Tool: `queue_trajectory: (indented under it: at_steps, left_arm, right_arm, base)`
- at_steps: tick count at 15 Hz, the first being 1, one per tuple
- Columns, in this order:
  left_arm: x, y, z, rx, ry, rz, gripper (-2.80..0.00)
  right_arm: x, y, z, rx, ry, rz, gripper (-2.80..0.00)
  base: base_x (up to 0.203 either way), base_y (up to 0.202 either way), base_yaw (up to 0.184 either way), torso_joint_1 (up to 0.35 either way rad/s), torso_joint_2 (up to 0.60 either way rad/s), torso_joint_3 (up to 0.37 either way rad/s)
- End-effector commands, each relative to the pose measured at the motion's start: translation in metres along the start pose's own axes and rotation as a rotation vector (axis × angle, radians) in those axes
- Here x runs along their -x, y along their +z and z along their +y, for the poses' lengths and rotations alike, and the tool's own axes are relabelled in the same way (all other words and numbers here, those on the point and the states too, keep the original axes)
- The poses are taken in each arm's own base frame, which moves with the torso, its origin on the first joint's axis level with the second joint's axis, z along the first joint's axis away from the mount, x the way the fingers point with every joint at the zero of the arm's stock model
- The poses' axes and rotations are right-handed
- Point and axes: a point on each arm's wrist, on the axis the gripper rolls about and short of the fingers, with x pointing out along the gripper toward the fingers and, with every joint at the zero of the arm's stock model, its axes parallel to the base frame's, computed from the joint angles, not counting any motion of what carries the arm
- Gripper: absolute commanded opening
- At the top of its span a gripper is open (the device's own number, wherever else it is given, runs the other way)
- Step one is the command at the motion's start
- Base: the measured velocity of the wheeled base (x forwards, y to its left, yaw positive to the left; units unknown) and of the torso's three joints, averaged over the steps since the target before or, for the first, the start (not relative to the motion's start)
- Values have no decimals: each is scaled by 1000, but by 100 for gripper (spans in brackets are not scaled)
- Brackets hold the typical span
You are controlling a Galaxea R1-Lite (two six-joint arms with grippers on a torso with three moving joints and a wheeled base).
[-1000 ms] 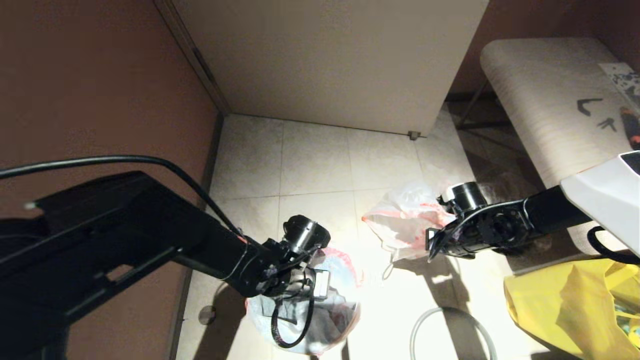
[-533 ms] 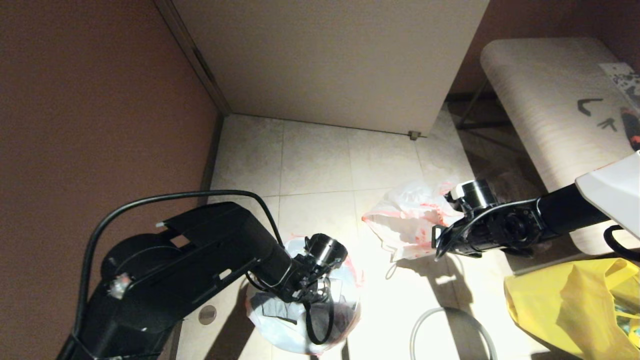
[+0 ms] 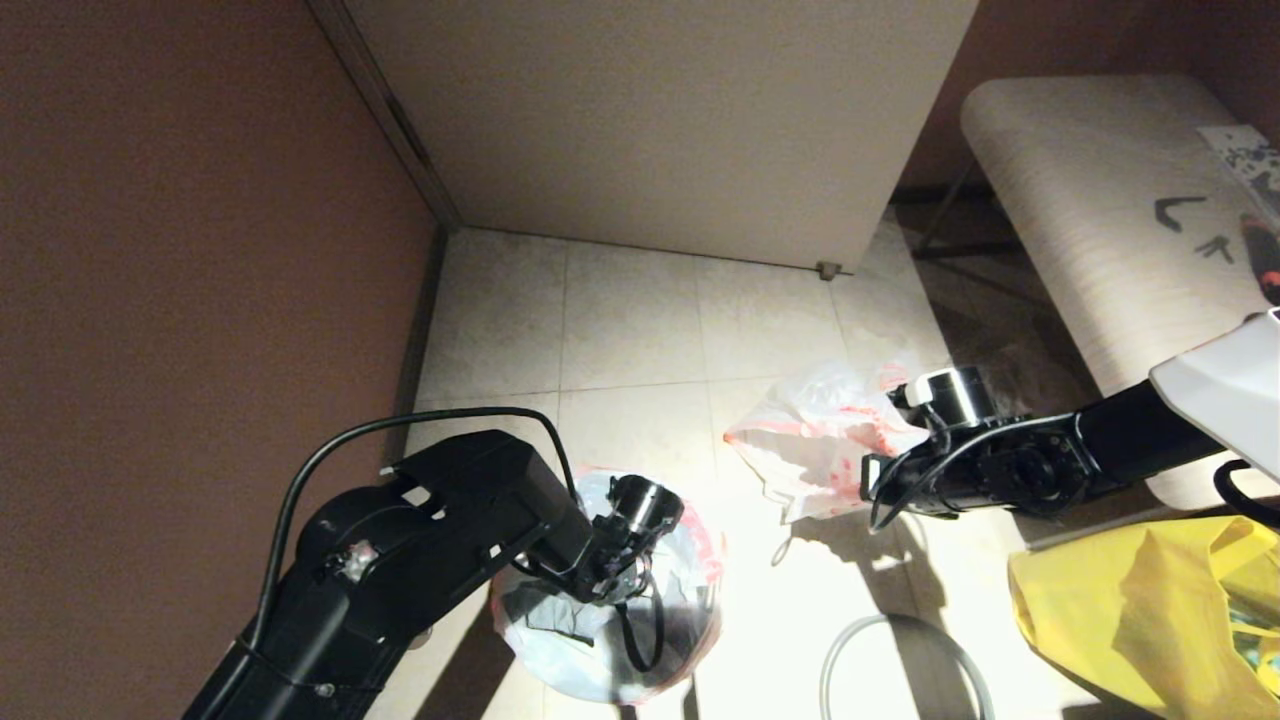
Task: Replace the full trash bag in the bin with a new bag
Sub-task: Put the new garbage bag on the trash can
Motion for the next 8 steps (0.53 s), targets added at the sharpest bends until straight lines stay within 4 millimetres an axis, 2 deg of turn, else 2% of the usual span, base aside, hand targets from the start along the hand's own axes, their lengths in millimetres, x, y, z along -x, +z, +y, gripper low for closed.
queue_trajectory:
  at_steps: [1, 4, 8]
  left_arm:
    - [-11, -8, 0, -4, 24, 11, -280]
    - [-22, -10, -2, -31, 44, -61, -280]
    - [-37, -15, 12, -74, 133, -152, -280]
  right_arm:
    - [3, -1, 2, 2, 3, 1, -280]
    - [12, -3, 7, 11, 12, -3, -280]
    - [31, 9, 16, 22, 39, -64, -280]
  base:
    - [0, 0, 0, 0, 0, 0]
    - [0, 0, 0, 0, 0, 0]
    - [0, 0, 0, 0, 0, 0]
